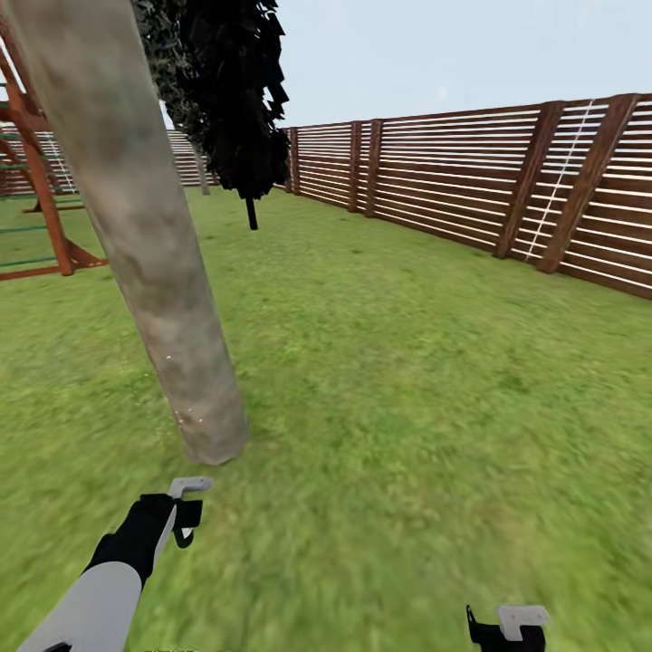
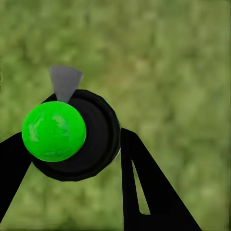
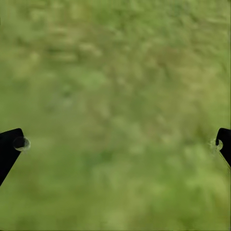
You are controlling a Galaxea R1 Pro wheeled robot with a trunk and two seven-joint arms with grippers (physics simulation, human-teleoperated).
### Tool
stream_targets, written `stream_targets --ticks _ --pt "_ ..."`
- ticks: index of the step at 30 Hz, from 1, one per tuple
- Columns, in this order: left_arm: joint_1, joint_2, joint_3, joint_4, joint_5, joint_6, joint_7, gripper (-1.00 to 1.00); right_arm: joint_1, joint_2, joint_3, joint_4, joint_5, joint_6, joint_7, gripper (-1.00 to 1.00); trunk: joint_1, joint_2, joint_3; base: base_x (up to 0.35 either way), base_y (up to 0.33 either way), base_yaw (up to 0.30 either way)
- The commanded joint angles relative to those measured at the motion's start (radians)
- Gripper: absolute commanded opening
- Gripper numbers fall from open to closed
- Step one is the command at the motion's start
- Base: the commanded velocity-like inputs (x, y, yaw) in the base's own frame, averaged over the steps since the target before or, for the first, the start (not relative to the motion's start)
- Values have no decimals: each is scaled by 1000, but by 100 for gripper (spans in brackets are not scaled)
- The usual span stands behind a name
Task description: In the garden, pick up the pesticide atomizer on the floor and spray pesticide onto both trees until each tree trunk is fully covered.
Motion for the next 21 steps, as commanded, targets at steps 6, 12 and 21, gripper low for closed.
stream_targets --ticks 6,12,21 --pt "-5 0 4 -11 -11 5 -10 -100 -1 -1 -3 -16 11 -3 -8 100 0 0 -1 153 -171 239" --pt "-78 -23 -5 -29 -11 16 -18 -100 -1 0 -3 -18 11 -3 -8 100 0 0 -1 8 -6 15" --pt "-131 1 -87 -40 -13 32 -73 -100 -1 -1 -2 -18 11 -3 -10 100 0 0 -1 -61 0 0"
